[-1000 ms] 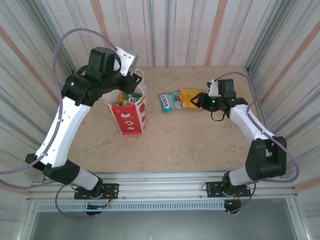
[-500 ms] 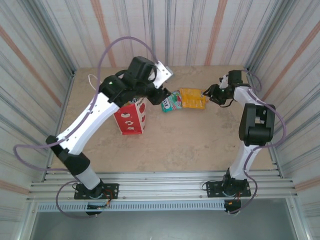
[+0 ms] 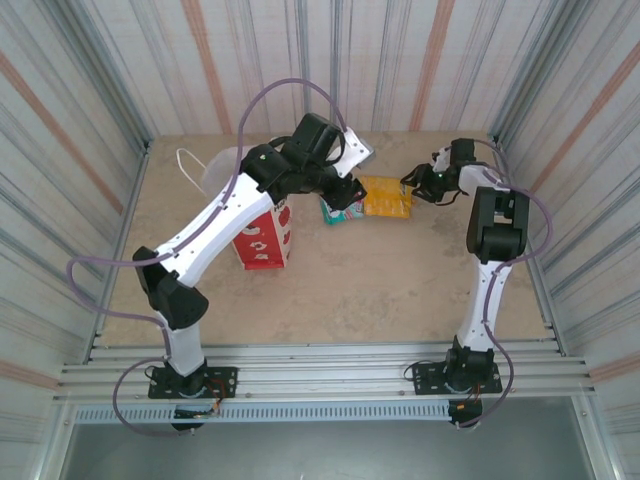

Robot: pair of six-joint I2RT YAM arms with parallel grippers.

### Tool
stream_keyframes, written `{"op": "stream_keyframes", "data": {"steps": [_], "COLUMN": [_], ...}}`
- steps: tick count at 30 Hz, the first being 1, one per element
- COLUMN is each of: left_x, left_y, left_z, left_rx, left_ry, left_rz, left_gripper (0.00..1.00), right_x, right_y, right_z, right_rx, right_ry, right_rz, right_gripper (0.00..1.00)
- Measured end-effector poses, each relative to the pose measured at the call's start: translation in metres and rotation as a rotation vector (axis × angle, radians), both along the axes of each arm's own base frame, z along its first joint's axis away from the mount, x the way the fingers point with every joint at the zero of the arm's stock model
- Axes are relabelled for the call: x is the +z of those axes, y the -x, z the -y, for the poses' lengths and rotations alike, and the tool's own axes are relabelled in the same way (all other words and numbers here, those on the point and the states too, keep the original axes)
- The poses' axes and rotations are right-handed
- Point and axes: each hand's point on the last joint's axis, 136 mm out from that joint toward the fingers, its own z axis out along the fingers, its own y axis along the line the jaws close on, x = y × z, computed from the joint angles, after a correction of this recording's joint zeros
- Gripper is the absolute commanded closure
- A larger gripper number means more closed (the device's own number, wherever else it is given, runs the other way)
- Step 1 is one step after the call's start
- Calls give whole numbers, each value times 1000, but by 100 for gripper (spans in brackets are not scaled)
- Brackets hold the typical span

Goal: Place the snacks into the paper bag

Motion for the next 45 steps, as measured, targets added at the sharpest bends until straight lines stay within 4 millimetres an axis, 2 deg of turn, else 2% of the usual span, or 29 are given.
{"op": "stream_keyframes", "data": {"steps": [5,7,22,26,29,37,45], "left_x": [2,1,-1,-1,-3,-19,-34], "left_y": [-5,-7,-9,-11,-10,0,1], "left_z": [8,11,12,10,8,-2,1], "left_rx": [-8,-10,-3,8,11,18,0], "left_ry": [17,19,10,2,-2,-26,-34], "left_rz": [-3,-6,-12,-6,-7,-37,-52], "left_gripper": [46,47,47,47,47,47,46], "right_x": [-2,-1,-3,-6,7,74,106], "right_y": [-6,-11,-16,-7,-1,29,79], "right_z": [-7,-9,-19,-22,-26,-45,-60], "right_rx": [25,33,62,67,85,151,249], "right_ry": [-34,-46,-72,-72,-62,-21,69], "right_rz": [16,27,65,54,75,207,306], "right_gripper": [43,46,100,100,100,100,100]}}
